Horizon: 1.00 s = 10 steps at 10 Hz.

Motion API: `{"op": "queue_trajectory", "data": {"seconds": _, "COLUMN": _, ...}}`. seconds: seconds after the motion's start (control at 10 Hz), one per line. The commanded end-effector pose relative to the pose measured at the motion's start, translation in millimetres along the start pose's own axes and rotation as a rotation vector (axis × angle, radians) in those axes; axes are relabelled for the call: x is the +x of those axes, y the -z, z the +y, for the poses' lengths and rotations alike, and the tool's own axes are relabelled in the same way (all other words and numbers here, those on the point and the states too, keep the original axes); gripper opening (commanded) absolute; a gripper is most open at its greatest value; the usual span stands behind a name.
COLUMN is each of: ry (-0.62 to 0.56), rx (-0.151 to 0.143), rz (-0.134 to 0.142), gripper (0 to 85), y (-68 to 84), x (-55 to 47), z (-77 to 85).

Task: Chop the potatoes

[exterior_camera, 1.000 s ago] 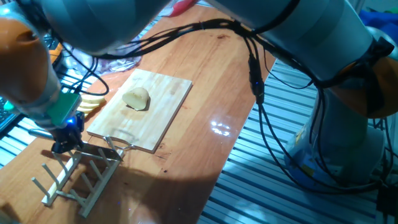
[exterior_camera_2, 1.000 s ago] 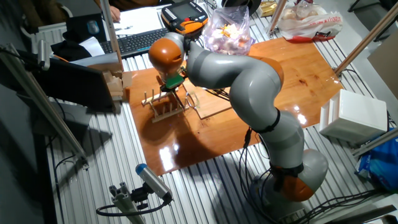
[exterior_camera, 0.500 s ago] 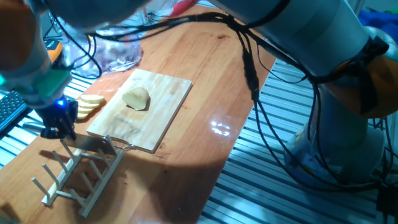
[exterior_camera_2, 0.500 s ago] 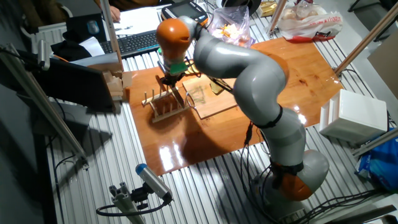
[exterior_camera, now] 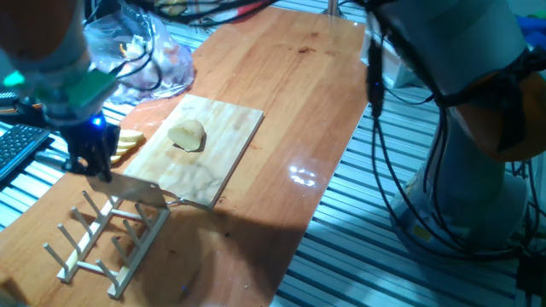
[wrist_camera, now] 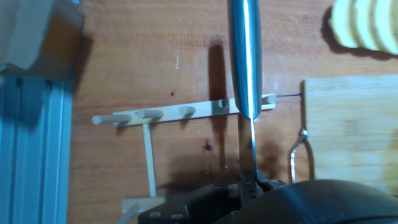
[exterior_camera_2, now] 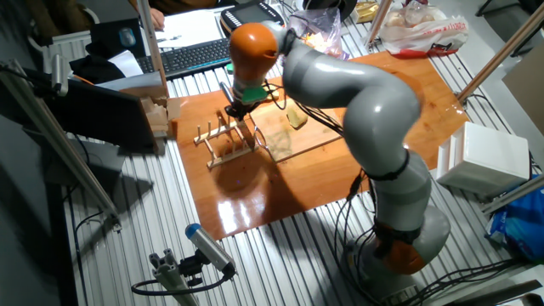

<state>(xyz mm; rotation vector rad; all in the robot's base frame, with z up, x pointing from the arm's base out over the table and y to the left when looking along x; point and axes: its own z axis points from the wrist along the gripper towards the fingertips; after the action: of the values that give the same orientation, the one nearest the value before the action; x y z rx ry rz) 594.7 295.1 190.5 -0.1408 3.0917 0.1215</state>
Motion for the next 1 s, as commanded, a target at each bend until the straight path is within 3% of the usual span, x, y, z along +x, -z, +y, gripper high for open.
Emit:
{"op": "queue_trajectory", "data": {"seconds": 0.0, "ry": 0.000, "rx": -0.006, "rz": 0.000, "gripper": 0.0, "y": 0.5, "x": -0.5, "z": -2.7}}
{"op": "queue_trajectory", "data": {"seconds": 0.4, "ry": 0.009, "rx": -0.006, "rz": -0.011, "gripper": 0.0, "y": 3.8, "x": 1.2, "z": -15.3}}
{"op": "queue_trajectory", "data": {"seconds": 0.9, "ry": 0.025, "rx": -0.001, "rz": -0.015, "gripper": 0.0, "y": -3.8, "x": -1.3, "z": -39.5}}
